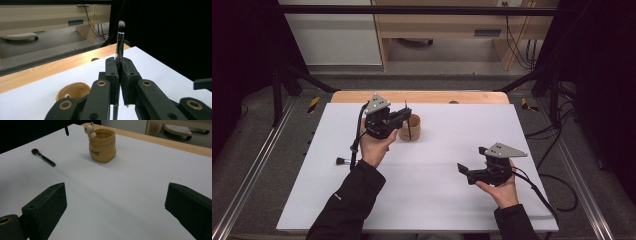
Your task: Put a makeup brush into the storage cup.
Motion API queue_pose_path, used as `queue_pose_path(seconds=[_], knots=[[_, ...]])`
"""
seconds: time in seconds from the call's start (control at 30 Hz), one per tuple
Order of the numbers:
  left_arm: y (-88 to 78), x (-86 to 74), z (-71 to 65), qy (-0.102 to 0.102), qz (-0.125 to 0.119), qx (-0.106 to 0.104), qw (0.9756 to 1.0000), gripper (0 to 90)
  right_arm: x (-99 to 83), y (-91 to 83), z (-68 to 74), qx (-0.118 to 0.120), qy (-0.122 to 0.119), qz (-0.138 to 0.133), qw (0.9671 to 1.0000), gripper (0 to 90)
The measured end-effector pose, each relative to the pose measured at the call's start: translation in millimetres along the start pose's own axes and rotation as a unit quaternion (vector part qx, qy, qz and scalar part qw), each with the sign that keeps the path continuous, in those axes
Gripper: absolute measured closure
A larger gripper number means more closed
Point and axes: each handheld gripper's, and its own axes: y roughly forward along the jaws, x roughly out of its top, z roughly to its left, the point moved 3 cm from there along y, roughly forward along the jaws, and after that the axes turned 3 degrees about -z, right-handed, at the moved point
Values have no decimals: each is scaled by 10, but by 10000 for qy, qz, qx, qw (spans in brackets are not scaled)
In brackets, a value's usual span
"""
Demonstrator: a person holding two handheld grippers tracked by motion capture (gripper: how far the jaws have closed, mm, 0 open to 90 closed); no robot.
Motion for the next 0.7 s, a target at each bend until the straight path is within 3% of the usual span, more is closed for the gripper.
queue_pose_path(seconds=[0.7], knots=[[346, 95, 167, 144, 160, 277, 9994, 846, 16, -18, -6, -2, 34, -60, 10000, 44]])
